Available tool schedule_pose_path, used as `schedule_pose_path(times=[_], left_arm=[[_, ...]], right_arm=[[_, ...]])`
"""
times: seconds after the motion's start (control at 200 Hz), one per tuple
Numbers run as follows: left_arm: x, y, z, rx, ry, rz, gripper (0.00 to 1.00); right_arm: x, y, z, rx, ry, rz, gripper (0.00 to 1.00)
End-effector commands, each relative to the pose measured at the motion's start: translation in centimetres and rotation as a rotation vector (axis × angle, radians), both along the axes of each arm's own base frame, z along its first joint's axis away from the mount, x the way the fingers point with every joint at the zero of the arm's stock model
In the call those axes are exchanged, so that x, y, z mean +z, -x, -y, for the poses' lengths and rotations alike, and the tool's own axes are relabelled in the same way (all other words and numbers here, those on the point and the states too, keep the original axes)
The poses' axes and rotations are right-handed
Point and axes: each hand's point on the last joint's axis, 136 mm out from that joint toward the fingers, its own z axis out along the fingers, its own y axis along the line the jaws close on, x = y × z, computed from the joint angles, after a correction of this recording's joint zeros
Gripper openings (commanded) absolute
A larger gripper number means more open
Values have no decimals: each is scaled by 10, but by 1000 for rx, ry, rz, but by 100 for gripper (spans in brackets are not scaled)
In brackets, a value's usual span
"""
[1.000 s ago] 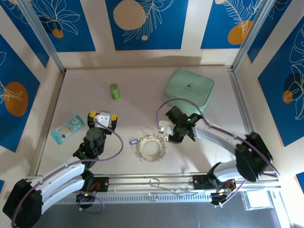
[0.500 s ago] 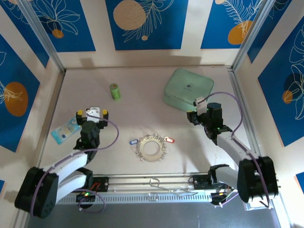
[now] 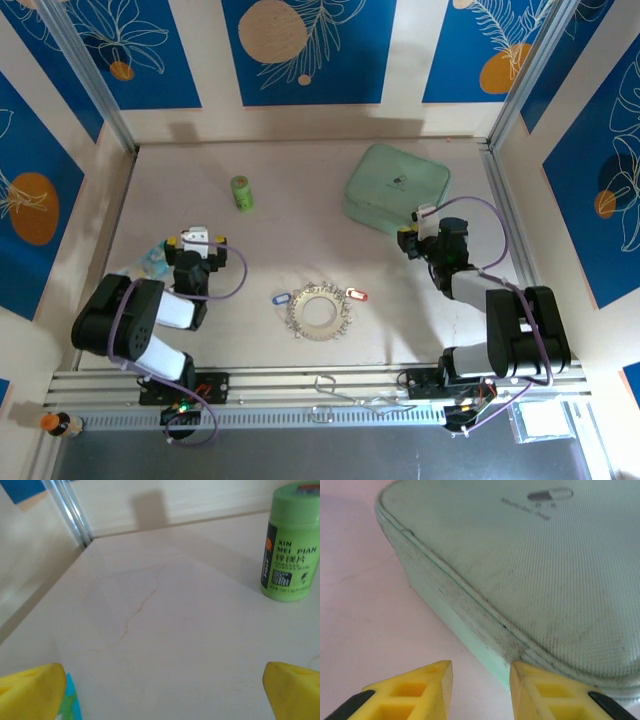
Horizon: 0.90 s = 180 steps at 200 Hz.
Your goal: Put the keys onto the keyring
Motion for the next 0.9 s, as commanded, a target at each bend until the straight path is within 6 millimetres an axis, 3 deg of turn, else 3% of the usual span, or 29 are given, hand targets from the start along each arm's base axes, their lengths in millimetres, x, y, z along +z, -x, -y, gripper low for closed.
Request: schedule_pose_path(times=[0.0,0.075,0.185,0.36,0.46,0.56,0.615,0.705,0.895], left_arm=[[16,-7,16,-102,40,96,100],[18,-13,20,-120,36,95,100],[15,-21,10,-54,31,63,99],[8,-31,10,-37,27,-14,100],[6,-34,11,-39,28,-32,100],[7,-34,10,-39,26,-29,100],[7,-34,10,-40,24,-27,100],[8,-34,10,-39,25,-26,100],[5,-36,11,-42,28,-39,100]], right_arm=[[18,1,-13,62,-15,90,37],[17,3,-21,87,-7,87,37],[18,1,-23,86,-6,149,39],[16,0,-1,16,-79,160,39],[6,-4,4,-1,-115,204,39],[2,-8,6,-2,-110,139,41],[-2,-17,17,-67,-130,101,46],[-3,-24,27,-119,-147,73,46],[-4,-25,28,-131,-132,63,47]])
